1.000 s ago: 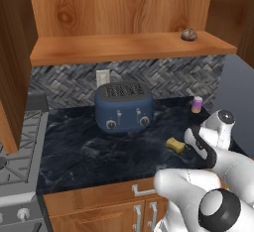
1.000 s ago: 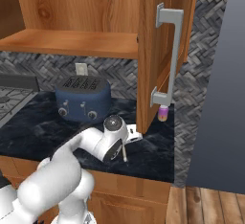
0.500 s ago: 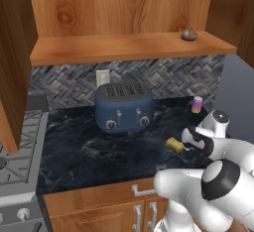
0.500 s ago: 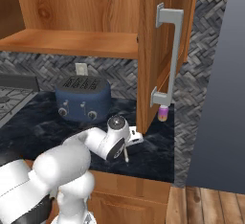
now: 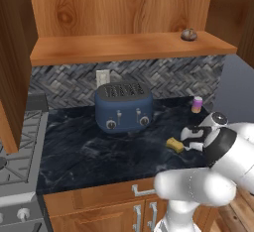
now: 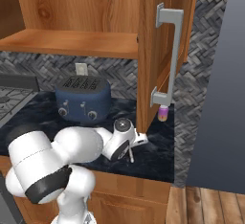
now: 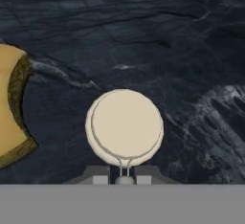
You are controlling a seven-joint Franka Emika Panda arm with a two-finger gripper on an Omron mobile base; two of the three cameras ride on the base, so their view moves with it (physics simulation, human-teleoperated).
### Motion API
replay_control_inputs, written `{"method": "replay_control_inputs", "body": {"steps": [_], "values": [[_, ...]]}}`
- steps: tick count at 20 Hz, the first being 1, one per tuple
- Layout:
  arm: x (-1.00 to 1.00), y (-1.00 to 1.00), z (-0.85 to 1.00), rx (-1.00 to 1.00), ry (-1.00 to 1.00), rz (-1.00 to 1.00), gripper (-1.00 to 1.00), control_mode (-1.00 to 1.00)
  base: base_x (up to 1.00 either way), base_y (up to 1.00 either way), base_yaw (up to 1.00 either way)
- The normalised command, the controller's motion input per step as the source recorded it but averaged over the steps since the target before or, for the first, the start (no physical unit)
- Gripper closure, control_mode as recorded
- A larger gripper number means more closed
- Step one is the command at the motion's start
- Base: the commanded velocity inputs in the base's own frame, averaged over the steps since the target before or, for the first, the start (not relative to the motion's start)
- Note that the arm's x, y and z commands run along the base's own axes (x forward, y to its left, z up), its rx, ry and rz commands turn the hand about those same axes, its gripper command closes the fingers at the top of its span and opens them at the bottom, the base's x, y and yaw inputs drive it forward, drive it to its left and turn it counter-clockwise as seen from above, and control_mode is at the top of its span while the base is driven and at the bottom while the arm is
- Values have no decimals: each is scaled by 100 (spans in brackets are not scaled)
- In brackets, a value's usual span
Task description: Pick the sponge and dish brush from the cabinet and place them on the counter.
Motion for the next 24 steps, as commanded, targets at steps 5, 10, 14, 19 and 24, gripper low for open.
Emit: {"method": "replay_control_inputs", "body": {"steps": [5, 10, 14, 19, 24], "values": [[25, -14, -24, 0, 0, 0, 100, -100, 0, 0, 0], [23, -7, -25, 0, 0, 0, 100, -100, 0, 0, 0], [14, 0, -27, 0, 0, 0, -100, -100, 0, 0, 0], [4, 0, -11, 0, 2, 0, -100, -100, 0, 0, 0], [0, 0, 4, 0, 4, 0, -100, -100, 0, 0, 0]]}}
